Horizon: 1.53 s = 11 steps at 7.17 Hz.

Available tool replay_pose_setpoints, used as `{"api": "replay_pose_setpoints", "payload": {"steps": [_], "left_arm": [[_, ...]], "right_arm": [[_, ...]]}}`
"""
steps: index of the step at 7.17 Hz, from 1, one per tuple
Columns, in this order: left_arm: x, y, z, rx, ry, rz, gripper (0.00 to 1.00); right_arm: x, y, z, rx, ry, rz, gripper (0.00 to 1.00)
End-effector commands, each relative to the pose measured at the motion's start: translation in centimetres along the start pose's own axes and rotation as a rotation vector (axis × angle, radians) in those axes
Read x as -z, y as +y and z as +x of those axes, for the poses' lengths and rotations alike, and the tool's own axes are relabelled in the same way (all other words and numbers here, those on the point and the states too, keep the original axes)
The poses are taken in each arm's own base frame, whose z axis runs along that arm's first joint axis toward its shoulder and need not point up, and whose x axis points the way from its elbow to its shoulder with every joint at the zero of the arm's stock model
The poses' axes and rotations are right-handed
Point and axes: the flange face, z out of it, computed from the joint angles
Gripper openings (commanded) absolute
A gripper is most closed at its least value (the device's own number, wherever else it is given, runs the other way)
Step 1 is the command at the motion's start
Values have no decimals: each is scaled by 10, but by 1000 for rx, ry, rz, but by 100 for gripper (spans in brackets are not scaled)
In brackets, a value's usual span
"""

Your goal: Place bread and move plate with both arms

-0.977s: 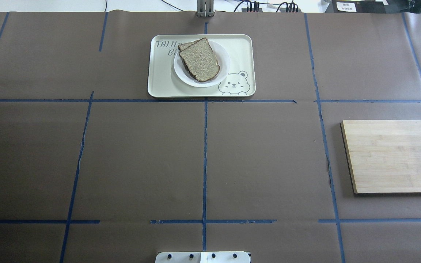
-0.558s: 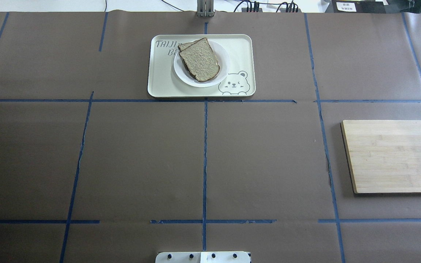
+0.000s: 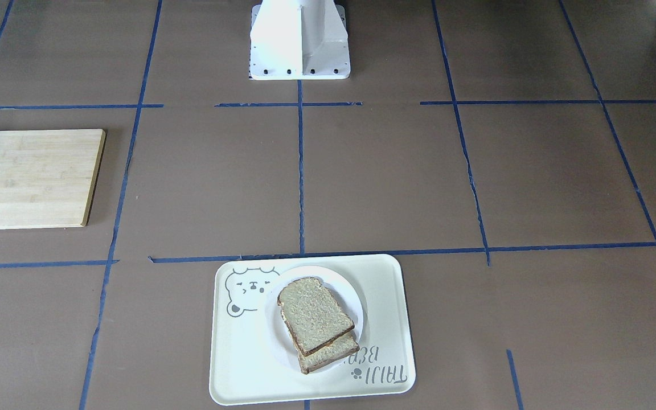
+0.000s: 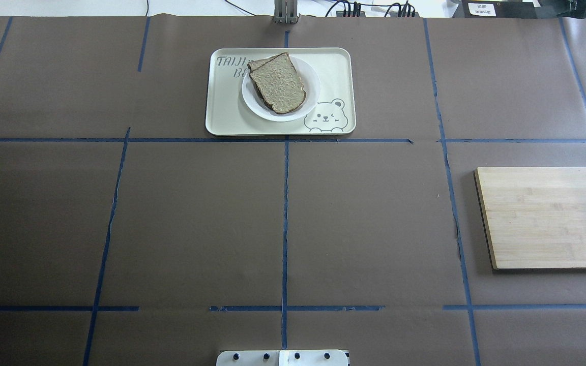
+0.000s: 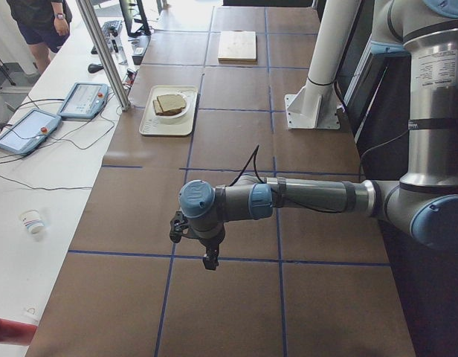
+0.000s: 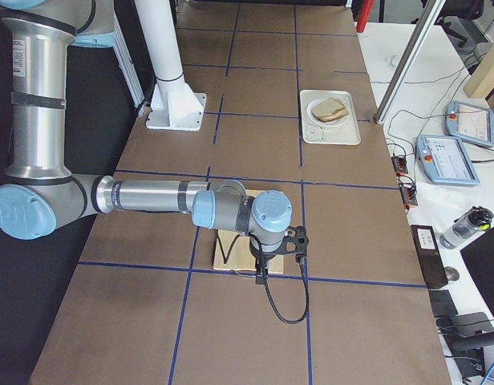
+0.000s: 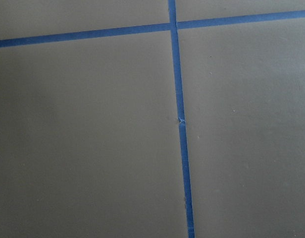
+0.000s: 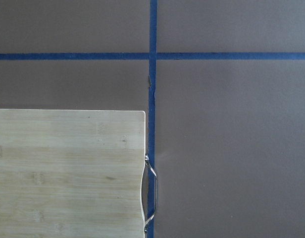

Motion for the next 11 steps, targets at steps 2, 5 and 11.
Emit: {"api": "replay_pose_setpoints", "payload": {"steps": [2,5,11], "left_arm": [[1,-1,0,0,-1,3,100],[2,-1,1,0,2,4,100],[1,-1,1,2,2,4,100]], "right_arm": [[-7,25,21,-43,-6,-2,100],[-7,26,21,-32,-3,14,100],[-6,24,20,-29,-2,18,100]]}}
